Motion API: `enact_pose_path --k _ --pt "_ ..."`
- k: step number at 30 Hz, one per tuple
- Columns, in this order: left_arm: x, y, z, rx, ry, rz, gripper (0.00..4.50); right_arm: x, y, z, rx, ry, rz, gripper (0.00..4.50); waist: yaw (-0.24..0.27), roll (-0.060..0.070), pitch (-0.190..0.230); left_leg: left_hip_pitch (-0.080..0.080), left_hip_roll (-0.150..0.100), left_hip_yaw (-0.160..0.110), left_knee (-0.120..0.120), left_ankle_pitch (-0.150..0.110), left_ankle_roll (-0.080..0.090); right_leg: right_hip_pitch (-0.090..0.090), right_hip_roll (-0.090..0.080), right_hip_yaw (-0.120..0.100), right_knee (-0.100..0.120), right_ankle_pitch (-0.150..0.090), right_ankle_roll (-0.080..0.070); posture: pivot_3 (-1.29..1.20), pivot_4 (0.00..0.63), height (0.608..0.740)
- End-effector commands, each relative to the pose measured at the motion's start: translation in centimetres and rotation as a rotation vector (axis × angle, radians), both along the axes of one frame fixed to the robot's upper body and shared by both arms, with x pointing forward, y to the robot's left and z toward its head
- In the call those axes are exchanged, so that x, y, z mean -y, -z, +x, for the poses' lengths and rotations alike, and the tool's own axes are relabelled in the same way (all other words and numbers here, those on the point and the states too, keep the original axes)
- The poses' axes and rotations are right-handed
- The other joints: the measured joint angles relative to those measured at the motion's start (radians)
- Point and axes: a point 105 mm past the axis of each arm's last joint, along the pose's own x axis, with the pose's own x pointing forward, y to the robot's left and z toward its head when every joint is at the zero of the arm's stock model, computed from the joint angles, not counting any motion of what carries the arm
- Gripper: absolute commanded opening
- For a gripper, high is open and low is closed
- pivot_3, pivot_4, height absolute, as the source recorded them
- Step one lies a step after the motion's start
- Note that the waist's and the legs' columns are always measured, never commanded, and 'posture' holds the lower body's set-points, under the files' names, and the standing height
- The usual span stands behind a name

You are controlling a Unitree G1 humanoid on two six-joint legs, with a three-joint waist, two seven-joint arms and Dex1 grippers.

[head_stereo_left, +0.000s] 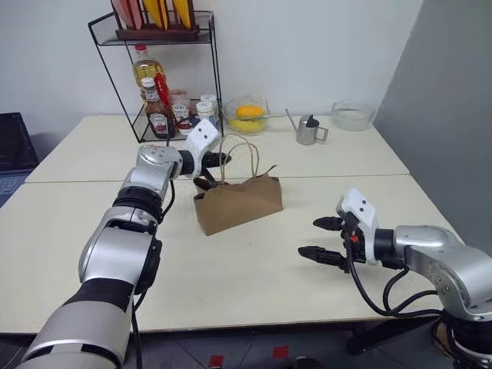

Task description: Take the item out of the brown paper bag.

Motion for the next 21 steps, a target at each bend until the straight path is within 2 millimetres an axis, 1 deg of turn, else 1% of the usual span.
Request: enact_pose_path --k 1,5,7,9,11,12,13,15,18,21 --pt "2.4 -1.2 -2.2 -0.075 0.222 0.0 0.08 0.6 -1.1 0.1 0.06 0.034 0.007 4.5 0.0 0.0 0.0 0.0 0.0 0.0 0.0 0.0 0.0 0.0 0.0 0.0 0.0 0.0 0.0 0.0 0.15 0.74" --pt "4.5 -0.5 -5.4 -0.181 0.397 0.031 0.08 1.3 -0.7 0.7 0.058 0.069 -0.003 4.5 0.0 0.0 0.0 0.0 0.001 -0.001 0.0 0.0 0.0 0.001 0.0 0.0 0.0 0.0 0.0 0.0 0.15 0.74" --pt "5.5 1.3 -7.8 -0.246 0.46 0.091 0.08 2.1 -0.5 1.4 0.059 0.096 -0.022 4.5 0.001 0.0 0.0 0.0 0.001 -0.001 0.0 0.0 0.0 0.001 0.0 0.0 0.0 0.0 0.0 0.0 0.15 0.74" --pt "6.0 3.2 -9.7 -0.285 0.477 0.148 0.08 2.7 -0.3 1.9 0.065 0.115 -0.038 4.5 0.001 0.0 0.0 0.001 0.001 0.0 0.0 0.0 0.0 0.002 0.0 0.002 -0.001 0.0 0.0 0.0 0.15 0.74" --pt "6.6 4.6 -11.6 -0.304 0.486 0.178 0.08 3.3 -0.4 2.5 0.075 0.136 -0.05 4.5 0.0 0.0 0.0 0.001 0.001 0.0 0.0 0.0 0.0 0.002 0.0 0.002 0.0 0.0 0.0 0.0 0.15 0.74" --pt "7.0 5.0 -12.3 -0.309 0.472 0.171 0.08 3.6 -0.4 2.7 0.079 0.144 -0.055 4.5 0.002 0.0 0.0 0.002 0.001 0.0 0.0 0.0 0.0 0.002 0.0 0.002 0.0 0.0 0.0 0.0 0.15 0.74" --pt "7.2 5.2 -12.7 -0.31 0.457 0.163 0.08 3.7 -0.4 2.8 0.082 0.147 -0.058 4.5 0.003 0.0 0.0 0.002 0.001 0.0 0.0 0.0 0.0 0.002 0.0 0.001 0.0 0.0 0.0 0.0 0.15 0.74" --pt "7.8 6.2 -13.2 -0.305 0.398 0.141 0.08 3.9 -0.2 3.1 0.084 0.158 -0.059 4.5 0.004 0.0 0.0 0.002 0.001 -0.001 0.001 0.0 0.001 0.002 0.001 0.001 0.0 0.0 0.0 0.0 0.15 0.74" --pt "8.4 8.6 -14.7 -0.312 0.332 0.127 0.08 4.1 0.0 3.4 0.084 0.168 -0.063 4.5 0.006 0.0 0.0 0.006 0.001 0.0 0.001 0.0 0.001 0.006 0.0 0.002 0.0 0.0 0.0 0.0 0.15 0.74" --pt "8.5 9.9 -15.1 -0.291 0.282 0.139 0.08 4.2 0.1 3.5 0.086 0.171 -0.062 4.5 0.007 0.0 0.0 0.006 0.001 0.0 0.001 0.0 0.001 0.006 0.001 0.002 0.0 0.0 0.0 0.0 0.15 0.74"
